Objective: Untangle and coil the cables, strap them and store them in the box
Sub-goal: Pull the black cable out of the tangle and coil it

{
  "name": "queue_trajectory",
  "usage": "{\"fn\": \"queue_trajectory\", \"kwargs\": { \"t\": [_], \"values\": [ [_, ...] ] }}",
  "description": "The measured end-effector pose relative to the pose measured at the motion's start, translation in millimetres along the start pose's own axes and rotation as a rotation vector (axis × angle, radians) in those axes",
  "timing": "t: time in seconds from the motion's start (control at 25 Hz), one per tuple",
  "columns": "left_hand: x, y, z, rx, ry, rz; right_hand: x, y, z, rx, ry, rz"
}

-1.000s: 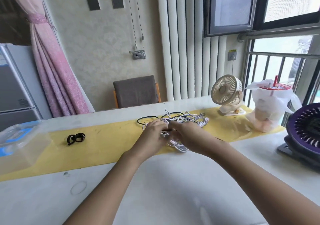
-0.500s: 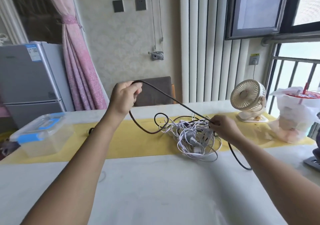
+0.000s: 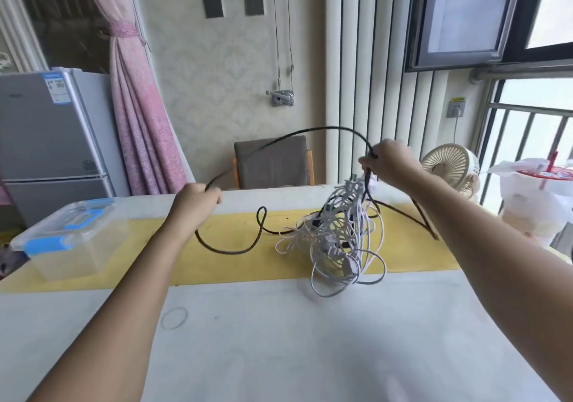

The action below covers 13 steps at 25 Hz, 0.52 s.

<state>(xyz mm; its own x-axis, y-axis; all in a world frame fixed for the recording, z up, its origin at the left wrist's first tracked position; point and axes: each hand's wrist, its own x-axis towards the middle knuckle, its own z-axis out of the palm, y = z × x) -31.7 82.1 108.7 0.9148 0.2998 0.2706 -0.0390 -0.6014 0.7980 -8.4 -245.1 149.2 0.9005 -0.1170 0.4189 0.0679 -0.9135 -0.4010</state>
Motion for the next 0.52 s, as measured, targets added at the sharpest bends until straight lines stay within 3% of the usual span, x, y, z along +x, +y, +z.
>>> {"fn": "queue_trajectory", "kwargs": {
  "t": [0.08, 0.2, 0.32, 0.52],
  "values": [
    [0, -4, 11, 0.167, -0.133, -0.023, 14, -20, -28, 0.093, 0.113, -0.041],
    [0, 1, 19, 0.221, -0.253, 0.007, 24, -45, -57, 0.209, 0.297, -0.107],
    [-9, 21, 24, 0.205, -0.307, 0.139, 23, -69, -63, 0.155, 0.291, -0.198],
    [-18, 91, 31, -0.275, -0.43, 0.405, 28, -117, -88, 0.209, 0.38, -0.328]
  ]
}}
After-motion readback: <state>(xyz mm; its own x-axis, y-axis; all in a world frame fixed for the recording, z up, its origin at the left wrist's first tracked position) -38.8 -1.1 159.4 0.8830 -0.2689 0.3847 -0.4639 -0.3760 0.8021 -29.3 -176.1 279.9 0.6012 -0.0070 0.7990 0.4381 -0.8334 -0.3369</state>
